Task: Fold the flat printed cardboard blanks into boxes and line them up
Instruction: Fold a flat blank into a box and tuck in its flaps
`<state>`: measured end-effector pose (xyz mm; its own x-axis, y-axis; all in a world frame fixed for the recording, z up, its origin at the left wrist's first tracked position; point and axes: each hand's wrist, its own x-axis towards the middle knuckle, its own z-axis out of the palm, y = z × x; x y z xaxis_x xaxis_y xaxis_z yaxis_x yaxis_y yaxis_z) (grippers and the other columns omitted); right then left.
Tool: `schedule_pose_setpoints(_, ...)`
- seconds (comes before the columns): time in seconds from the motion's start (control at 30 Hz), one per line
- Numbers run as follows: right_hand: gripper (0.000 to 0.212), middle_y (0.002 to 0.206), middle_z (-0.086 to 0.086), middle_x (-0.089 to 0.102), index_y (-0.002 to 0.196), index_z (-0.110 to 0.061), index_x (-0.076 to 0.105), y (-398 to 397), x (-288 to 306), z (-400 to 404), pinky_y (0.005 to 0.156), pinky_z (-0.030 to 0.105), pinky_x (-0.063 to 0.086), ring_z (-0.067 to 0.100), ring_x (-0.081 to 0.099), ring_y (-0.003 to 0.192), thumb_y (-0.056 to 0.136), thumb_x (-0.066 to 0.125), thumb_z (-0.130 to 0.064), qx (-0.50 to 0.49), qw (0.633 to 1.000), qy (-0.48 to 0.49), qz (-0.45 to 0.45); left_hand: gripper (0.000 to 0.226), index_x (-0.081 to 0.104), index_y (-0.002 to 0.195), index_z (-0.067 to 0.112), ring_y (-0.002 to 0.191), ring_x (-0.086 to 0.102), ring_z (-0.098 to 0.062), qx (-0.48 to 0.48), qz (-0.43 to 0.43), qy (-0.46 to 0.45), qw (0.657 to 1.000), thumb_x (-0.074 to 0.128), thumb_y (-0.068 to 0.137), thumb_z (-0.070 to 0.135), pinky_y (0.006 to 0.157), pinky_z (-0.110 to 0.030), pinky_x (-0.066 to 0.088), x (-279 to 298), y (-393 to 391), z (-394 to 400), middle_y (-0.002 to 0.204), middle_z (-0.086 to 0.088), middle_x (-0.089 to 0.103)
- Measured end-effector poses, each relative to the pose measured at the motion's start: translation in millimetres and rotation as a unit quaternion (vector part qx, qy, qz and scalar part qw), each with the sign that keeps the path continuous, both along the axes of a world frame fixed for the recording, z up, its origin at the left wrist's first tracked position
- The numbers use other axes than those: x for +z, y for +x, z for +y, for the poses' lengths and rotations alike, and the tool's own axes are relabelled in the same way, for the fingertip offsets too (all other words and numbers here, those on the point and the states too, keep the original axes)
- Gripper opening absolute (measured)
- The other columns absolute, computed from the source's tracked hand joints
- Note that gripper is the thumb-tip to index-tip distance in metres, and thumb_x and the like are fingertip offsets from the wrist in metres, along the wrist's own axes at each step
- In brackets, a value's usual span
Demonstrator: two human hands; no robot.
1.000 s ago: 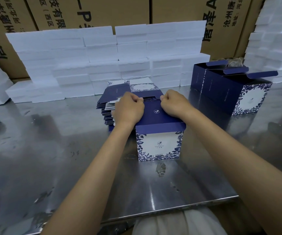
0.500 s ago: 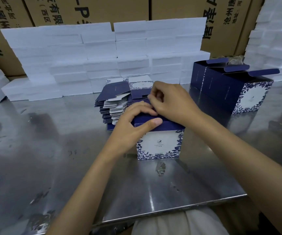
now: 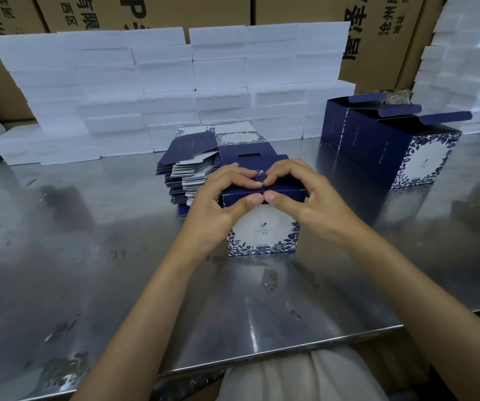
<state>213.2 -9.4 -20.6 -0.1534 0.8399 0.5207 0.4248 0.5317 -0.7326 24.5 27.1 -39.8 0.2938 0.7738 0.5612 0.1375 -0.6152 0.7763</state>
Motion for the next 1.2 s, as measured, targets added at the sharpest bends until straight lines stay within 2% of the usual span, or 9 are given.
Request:
schedule_pose_setpoints(0.2,0.007,0.114,0.003,0.06,0.094,-0.008,0.072,-17,-21,-3,0.099,0.025,0.041,0.025,0.054,0.117,0.089,0.076,-0.005,-0.101,0.992,0.059,0.045,0.014,0.074,0.094,0.024,0.134,0.05,-0.009,0.025,-0.041,0.0,0.999,0.076,0.081,0.022,0.112,-0.028,0.038,-6,4,-2,0.112,0.005,0.072)
schedule_pose_setpoints(0.37,0.019,0.13,-0.001,0.058,0.1,-0.026,0.076,-5,-15,-8,0.102,0.005,0.027,0.016,0.045,0.128,0.087,0.079,-0.013,-0.111,0.993,0.011,0.048,0.022,0.075,0.094,0.021,0.135,0.05,-0.007,0.0,-0.103,-0.059,0.993,0.076,0.072,0.021,0.114,-0.032,0.039,-5,-6,0,0.113,0.003,0.072)
schedule_pose_setpoints(0.53,0.023,0.133,-0.004,0.058,0.101,-0.03,0.077,-5,-12,-9,0.101,0.002,0.026,0.014,0.041,0.132,0.084,0.081,-0.015,-0.122,0.991,0.001,0.061,0.021,0.077,0.091,0.016,0.133,0.052,-0.004,-0.001,-0.128,-0.094,0.987,0.078,0.07,0.018,0.112,-0.029,0.042,-4,-6,-4,0.122,0.003,0.071)
schedule_pose_setpoints(0.67,0.027,0.139,-0.008,0.058,0.106,-0.033,0.076,3,-13,-13,0.114,0.026,0.035,0.011,0.045,0.135,0.087,0.079,-0.014,-0.095,0.991,-0.031,0.091,0.021,0.076,0.093,0.012,0.127,0.055,0.001,0.004,-0.165,-0.134,0.977,0.079,0.072,0.007,0.098,-0.022,0.051,-4,-9,-8,0.144,0.0,0.057)
schedule_pose_setpoints(0.8,0.027,0.13,-0.009,0.066,0.1,-0.033,0.077,4,-8,-13,0.108,0.044,0.044,0.012,0.054,0.128,0.086,0.079,-0.009,-0.084,0.989,-0.033,0.114,0.021,0.077,0.094,0.004,0.122,0.058,0.004,0.05,-0.178,-0.143,0.972,0.079,0.075,-0.005,0.093,-0.022,0.055,-1,-5,-14,0.141,-0.01,0.059)
schedule_pose_setpoints(0.9,0.022,0.12,-0.012,0.069,0.099,-0.029,0.078,9,-11,-16,0.108,0.035,0.038,0.011,0.052,0.123,0.088,0.077,-0.01,-0.146,0.988,0.033,0.039,0.017,0.079,0.089,0.008,0.117,0.064,-0.002,0.064,-0.174,-0.148,0.971,0.082,0.074,-0.001,0.087,-0.021,0.056,0,4,-22,0.131,-0.007,0.067)
schedule_pose_setpoints(1.0,0.017,0.104,-0.009,0.071,0.095,-0.017,0.073,10,-20,-23,0.098,0.033,0.032,0.016,0.055,0.107,0.084,0.064,-0.008,-0.254,0.937,0.205,-0.127,0.019,0.08,0.087,0.014,0.111,0.068,-0.005,0.049,-0.145,-0.146,0.977,0.084,0.074,0.002,0.091,-0.029,0.057,3,33,-27,0.126,-0.004,0.07)
schedule_pose_setpoints(1.1,0.018,0.096,0.001,0.068,0.093,-0.009,0.065,14,-31,-23,0.094,0.037,0.032,0.025,0.057,0.099,0.077,0.057,-0.007,-0.32,0.898,0.251,-0.17,0.022,0.081,0.094,0.012,0.114,0.065,-0.003,0.021,-0.114,-0.149,0.982,0.084,0.075,0.002,0.1,-0.032,0.053,5,75,-24,0.126,-0.005,0.069)
schedule_pose_setpoints(1.2,0.017,0.111,0.005,0.068,0.101,-0.009,0.068,37,-40,-13,0.095,0.044,0.034,0.029,0.055,0.107,0.085,0.061,-0.011,-0.407,0.857,0.25,-0.192,0.021,0.081,0.097,0.017,0.107,0.062,0.009,0.047,-0.086,-0.109,0.989,0.083,0.078,0.008,0.096,-0.014,0.047,6,109,-9,0.126,-0.003,0.069)
